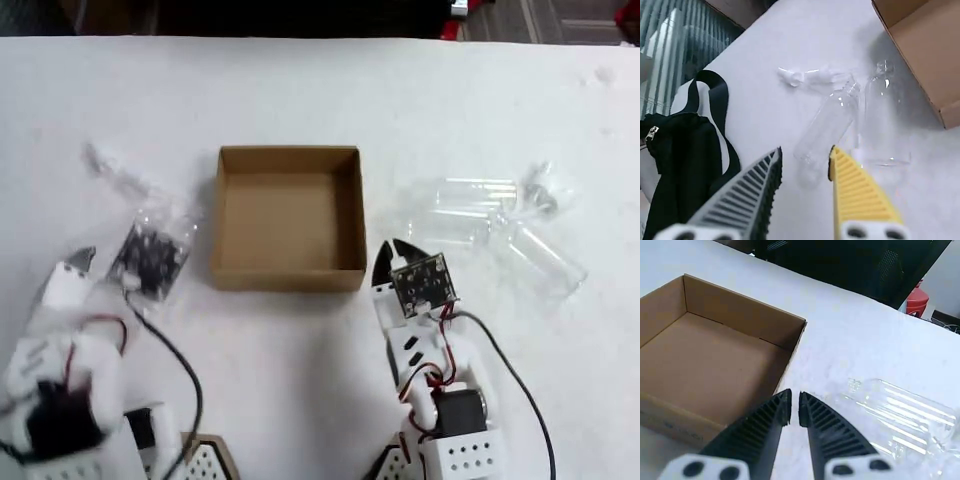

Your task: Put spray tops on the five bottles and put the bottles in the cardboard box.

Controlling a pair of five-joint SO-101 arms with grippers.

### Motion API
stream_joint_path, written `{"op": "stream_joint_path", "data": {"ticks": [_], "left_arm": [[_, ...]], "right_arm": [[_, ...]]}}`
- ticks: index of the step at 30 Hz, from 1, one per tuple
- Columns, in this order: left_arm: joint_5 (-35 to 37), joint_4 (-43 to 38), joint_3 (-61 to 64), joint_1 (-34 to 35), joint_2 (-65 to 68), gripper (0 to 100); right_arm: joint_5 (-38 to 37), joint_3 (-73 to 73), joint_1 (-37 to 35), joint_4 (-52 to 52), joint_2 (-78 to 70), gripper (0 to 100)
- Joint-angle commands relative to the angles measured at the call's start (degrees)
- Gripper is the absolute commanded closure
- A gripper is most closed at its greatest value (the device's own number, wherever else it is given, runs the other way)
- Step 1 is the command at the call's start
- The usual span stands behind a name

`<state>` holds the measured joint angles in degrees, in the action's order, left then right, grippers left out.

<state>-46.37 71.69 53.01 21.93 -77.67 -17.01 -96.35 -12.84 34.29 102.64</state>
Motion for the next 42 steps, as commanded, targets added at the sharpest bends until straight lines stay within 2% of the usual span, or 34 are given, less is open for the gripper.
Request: {"op": "stream_joint_path", "data": {"ticks": [1,8,13,18,26,30,42], "left_arm": [[-3.87,5.1,-13.54,-0.84,16.75,85],[-5.54,16.88,-37.1,-4.7,45.23,85],[-5.54,19.43,-49.76,-8.04,64.13,85],[-5.54,19.69,-60.66,-8.4,78.73,85],[-6.33,17.58,-70.68,-8.66,95.34,85],[-11.25,14.15,-75.87,-8.31,102.9,79],[-11.6,14.07,-94.42,-6.55,118.29,77]], "right_arm": [[-0.79,-0.44,0.66,0.31,-0.13,98.4],[-0.79,-0.44,0.48,0.31,-0.22,98.4],[-0.79,-0.44,0.48,0.31,-0.22,98.4],[-0.79,-0.44,0.66,0.31,-0.22,98.4],[-0.79,-0.44,0.4,0.4,-0.22,98.4],[-0.79,-0.44,0.4,0.4,-0.22,98.4],[-0.79,-0.44,0.57,0.4,-0.31,98.4]]}}
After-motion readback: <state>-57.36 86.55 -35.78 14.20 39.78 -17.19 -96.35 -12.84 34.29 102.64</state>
